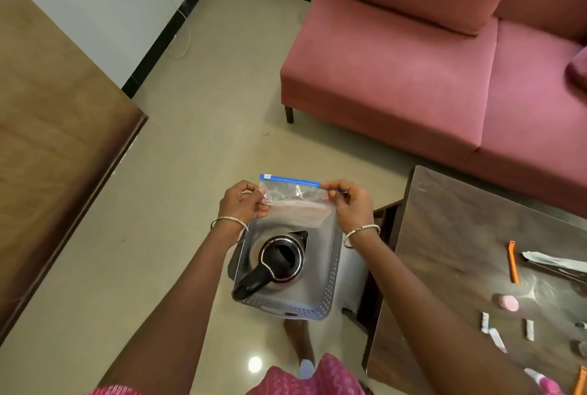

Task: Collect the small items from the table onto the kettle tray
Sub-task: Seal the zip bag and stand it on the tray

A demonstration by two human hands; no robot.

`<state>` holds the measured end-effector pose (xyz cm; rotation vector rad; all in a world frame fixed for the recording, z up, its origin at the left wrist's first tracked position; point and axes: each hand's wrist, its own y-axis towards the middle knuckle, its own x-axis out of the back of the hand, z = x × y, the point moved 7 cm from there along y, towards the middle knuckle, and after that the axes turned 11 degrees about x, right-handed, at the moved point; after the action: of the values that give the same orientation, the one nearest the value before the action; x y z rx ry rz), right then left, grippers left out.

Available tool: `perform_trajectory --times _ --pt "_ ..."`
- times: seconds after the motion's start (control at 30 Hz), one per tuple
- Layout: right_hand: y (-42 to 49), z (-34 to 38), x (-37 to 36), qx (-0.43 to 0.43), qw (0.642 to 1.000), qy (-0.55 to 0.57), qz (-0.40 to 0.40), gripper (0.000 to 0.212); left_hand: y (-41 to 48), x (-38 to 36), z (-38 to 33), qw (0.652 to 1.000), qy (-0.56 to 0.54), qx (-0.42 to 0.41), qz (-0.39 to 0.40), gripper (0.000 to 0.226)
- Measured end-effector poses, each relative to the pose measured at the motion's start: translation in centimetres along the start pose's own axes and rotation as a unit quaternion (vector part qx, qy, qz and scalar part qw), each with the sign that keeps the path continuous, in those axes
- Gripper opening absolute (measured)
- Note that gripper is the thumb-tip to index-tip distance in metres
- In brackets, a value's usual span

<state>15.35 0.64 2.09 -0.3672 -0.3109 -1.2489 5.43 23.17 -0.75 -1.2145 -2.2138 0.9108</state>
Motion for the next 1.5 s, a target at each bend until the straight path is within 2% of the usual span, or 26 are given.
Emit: perform_trajectory --times 0.3,0.37,0.5,0.6,0.73,0.87,0.93,1.1,1.17,1.23,1.37,1.5 --pt "-0.6 -6.0 -4.6 -0.062 0.997 0.042 -0.002 0.032 4.7 2.1 5.3 0.997 0.013 0.042 -0.062 0.009" --pt "-0.5 -6.7 -5.1 -0.072 0.996 0.045 -0.001 0.031 5.0 2.3 5.6 0.996 0.027 0.034 -0.072 0.006" --pt "-0.2 -7.4 -5.5 -0.078 0.996 0.027 0.021 0.020 5.4 2.3 5.3 0.992 0.083 -0.021 -0.090 0.020" --pt "-0.2 -8.0 -5.7 -0.089 0.993 0.036 0.067 0.023 5.7 2.0 5.0 0.991 0.102 -0.039 -0.071 0.009" --pt "-0.7 -8.8 -6.0 -0.094 0.989 0.035 0.107 0.042 6.2 1.3 5.1 0.992 0.117 -0.027 -0.024 0.017" --pt "-0.9 -9.5 -6.2 -0.107 0.990 0.030 0.091 0.044 6.8 1.2 5.3 0.990 0.140 -0.025 0.006 0.034" --pt "-1.0 -10.0 -6.4 -0.125 0.988 0.034 0.083 0.041 7.0 1.4 5.1 0.982 0.185 -0.042 -0.019 0.039" --pt "-0.8 -11.0 -6.4 -0.141 0.987 0.015 0.070 0.027 7.0 1.2 4.1 0.944 0.300 -0.114 -0.072 0.019" --pt "-0.8 -11.0 -6.3 -0.138 0.987 0.005 0.079 0.026 6.9 1.1 3.9 0.927 0.339 -0.132 -0.089 0.019" --pt "-1.0 -10.9 -6.2 -0.136 0.987 0.013 0.087 0.035 6.7 0.9 3.9 0.919 0.361 -0.129 -0.094 0.025" --pt "-1.9 -10.9 -5.6 -0.155 0.981 0.055 0.101 0.072 5.4 1.4 3.9 0.914 0.371 -0.111 -0.122 0.041" --pt "-2.9 -11.0 -3.9 -0.164 0.978 0.089 0.090 0.083 3.2 2.0 2.9 0.910 0.363 -0.120 -0.164 0.033"
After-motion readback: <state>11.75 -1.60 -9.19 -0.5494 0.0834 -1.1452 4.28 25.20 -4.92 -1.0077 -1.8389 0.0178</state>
